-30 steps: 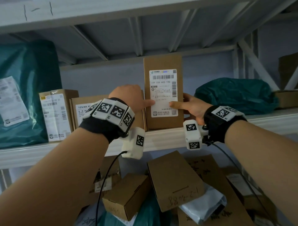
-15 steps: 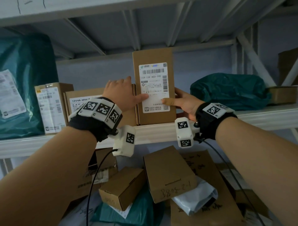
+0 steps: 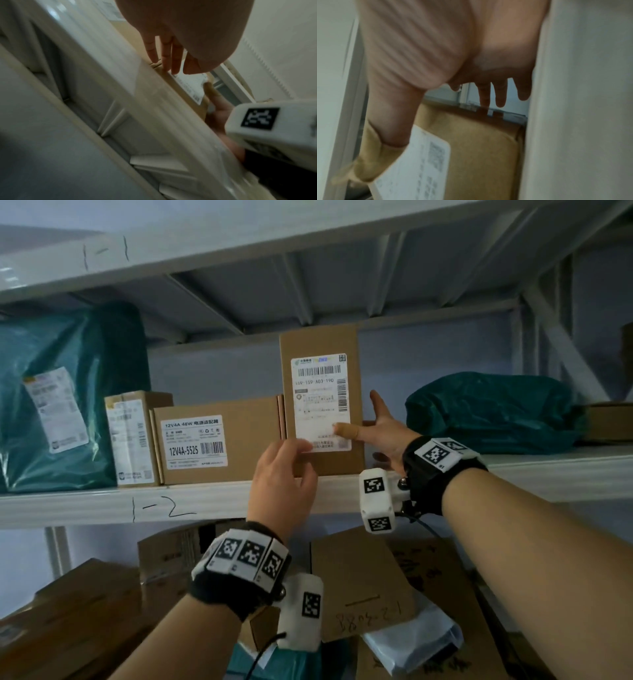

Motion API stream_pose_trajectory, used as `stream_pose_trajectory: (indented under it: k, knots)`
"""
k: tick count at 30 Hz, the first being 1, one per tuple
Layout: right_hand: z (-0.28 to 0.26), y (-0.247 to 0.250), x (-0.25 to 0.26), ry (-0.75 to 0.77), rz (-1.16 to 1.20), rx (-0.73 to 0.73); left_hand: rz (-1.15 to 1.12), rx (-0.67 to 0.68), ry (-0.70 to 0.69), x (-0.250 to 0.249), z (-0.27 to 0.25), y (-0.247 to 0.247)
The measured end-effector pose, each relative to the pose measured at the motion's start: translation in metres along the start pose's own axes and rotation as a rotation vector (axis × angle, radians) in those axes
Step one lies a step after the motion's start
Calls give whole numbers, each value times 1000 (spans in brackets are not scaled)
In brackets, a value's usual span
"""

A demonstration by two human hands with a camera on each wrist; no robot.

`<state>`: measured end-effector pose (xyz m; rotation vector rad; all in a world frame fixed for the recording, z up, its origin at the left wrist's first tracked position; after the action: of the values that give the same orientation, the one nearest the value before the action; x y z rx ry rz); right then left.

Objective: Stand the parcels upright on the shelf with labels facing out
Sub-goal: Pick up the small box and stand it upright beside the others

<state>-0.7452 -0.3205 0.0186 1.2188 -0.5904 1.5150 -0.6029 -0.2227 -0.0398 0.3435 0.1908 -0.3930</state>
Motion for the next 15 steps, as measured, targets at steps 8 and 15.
stream_pose_trajectory:
  k: [8,15]
  knots:
    - [-9,-2,4,29,-23,-88,110,110,-97,11,-36,-13]
    - [-9,-4,3,-20,19,-106,99,128,-172,23,-35,-7]
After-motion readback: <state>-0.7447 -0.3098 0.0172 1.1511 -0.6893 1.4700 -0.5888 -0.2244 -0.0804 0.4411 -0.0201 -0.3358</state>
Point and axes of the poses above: each hand's wrist, its own z-axis towards the middle knuckle, its own y-axis out of the back of the hand, x = y × z, the point moved 1 cm from there along z, towards the middle knuckle, and after that the axes turned 2 degrees about -y, right-handed, at the moved point
